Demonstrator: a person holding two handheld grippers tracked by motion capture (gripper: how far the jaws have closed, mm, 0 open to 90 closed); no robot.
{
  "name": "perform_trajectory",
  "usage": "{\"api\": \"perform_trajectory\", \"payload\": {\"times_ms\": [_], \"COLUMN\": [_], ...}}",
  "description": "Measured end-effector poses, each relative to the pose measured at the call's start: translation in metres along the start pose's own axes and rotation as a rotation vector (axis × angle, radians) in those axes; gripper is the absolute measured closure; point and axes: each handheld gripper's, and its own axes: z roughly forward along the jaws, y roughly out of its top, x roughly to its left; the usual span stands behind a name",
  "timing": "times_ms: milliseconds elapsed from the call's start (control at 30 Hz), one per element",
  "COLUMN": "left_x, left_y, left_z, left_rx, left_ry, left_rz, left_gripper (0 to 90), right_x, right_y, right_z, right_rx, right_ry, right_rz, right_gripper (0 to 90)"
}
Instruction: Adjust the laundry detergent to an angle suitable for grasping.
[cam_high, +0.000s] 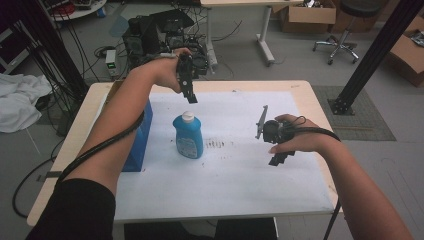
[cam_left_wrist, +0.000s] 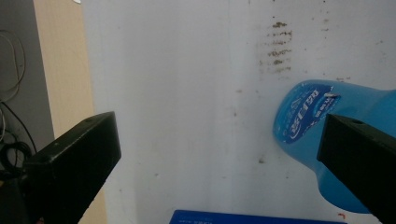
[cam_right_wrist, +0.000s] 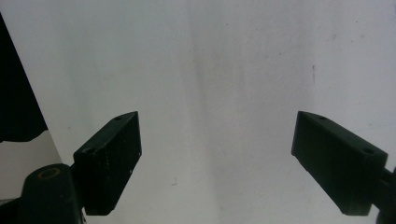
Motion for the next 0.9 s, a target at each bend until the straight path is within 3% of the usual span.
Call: {"api": "perform_trajectory", "payload": {"times_ms": [233, 367, 633, 900], "left_x": [0.002, 0.002, -0.001, -0.004], "left_y": [-0.001, -0.003, -0.006, -0.011], "left_z": [-0.001, -0.007, -0.011, -0.006], "left_rx": [-0.008, -0.051, -0.033, -0.015], "left_ry": [0.004, 0.004, 0.020, 0.018], "left_rz": [-0.003, -0.024, -0.030, -0.038], "left_gripper": [0.1, 0.1, 0.1, 0.1], "right_x": [0.001, 0.001, 0.001, 0.004], "right_y": [-0.001, -0.003, -0.003, 0.003], "right_z": [-0.005, -0.009, -0.018, -0.014], "right_rx": [-0.004, -0.011, -0.025, -0.016], "right_ry": [-0.004, -0.008, -0.021, -0.030], "right_rz": [0.003, 0.000, -0.008, -0.017], "right_gripper": [16.0, 16.0, 15.7, 15.9]}}
